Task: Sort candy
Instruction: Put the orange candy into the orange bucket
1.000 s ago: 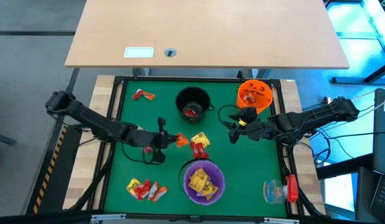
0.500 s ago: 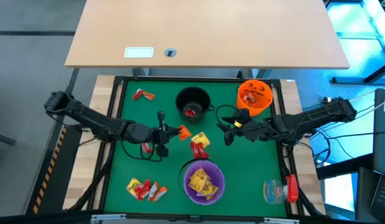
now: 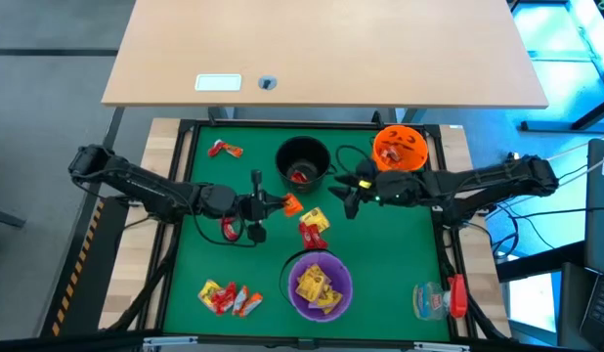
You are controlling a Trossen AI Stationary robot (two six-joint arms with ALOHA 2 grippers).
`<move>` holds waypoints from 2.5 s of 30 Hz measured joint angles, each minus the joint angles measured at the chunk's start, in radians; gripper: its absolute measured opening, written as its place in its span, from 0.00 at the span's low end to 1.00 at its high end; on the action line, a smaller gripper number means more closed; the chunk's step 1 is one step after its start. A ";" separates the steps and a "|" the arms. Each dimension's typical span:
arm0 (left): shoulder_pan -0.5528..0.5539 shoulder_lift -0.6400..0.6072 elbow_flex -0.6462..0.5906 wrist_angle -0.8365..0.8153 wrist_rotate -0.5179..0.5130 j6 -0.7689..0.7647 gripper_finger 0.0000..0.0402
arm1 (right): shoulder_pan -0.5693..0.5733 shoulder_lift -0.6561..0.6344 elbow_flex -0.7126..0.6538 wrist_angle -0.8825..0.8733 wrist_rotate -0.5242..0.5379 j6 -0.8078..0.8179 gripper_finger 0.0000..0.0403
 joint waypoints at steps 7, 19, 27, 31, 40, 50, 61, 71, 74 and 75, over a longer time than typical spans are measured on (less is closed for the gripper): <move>0.027 0.000 0.000 0.033 0.039 0.000 0.00 | -0.012 0.000 0.000 0.062 -0.023 -0.024 0.49; 0.067 0.000 0.000 0.073 0.054 0.000 0.00 | -0.023 0.061 -0.014 0.296 -0.133 -0.098 0.49; 0.077 0.000 0.000 0.051 0.054 0.000 0.00 | -0.092 0.157 -0.021 0.427 -0.258 -0.036 0.49; 0.094 0.006 0.000 0.034 0.051 -0.003 0.00 | -0.104 0.215 -0.021 0.484 -0.362 0.019 0.49; 0.125 0.006 0.000 0.001 0.052 -0.034 0.00 | -0.102 0.256 -0.022 0.549 -0.408 0.062 0.49; 0.122 0.006 0.000 0.008 0.055 -0.036 0.00 | -0.110 0.259 -0.022 0.549 -0.389 0.064 0.44; 0.101 0.006 0.000 0.037 0.081 -0.038 0.00 | -0.117 0.259 -0.022 0.521 -0.408 0.024 0.02; 0.095 0.006 0.000 0.030 0.096 -0.063 0.25 | -0.116 0.259 -0.022 0.516 -0.408 0.004 0.01; 0.085 0.006 0.000 0.029 0.056 -0.062 0.35 | -0.117 0.258 -0.022 0.510 -0.408 0.000 0.00; 0.080 0.006 0.000 0.029 0.043 -0.060 0.38 | -0.117 0.254 -0.022 0.497 -0.408 -0.003 0.00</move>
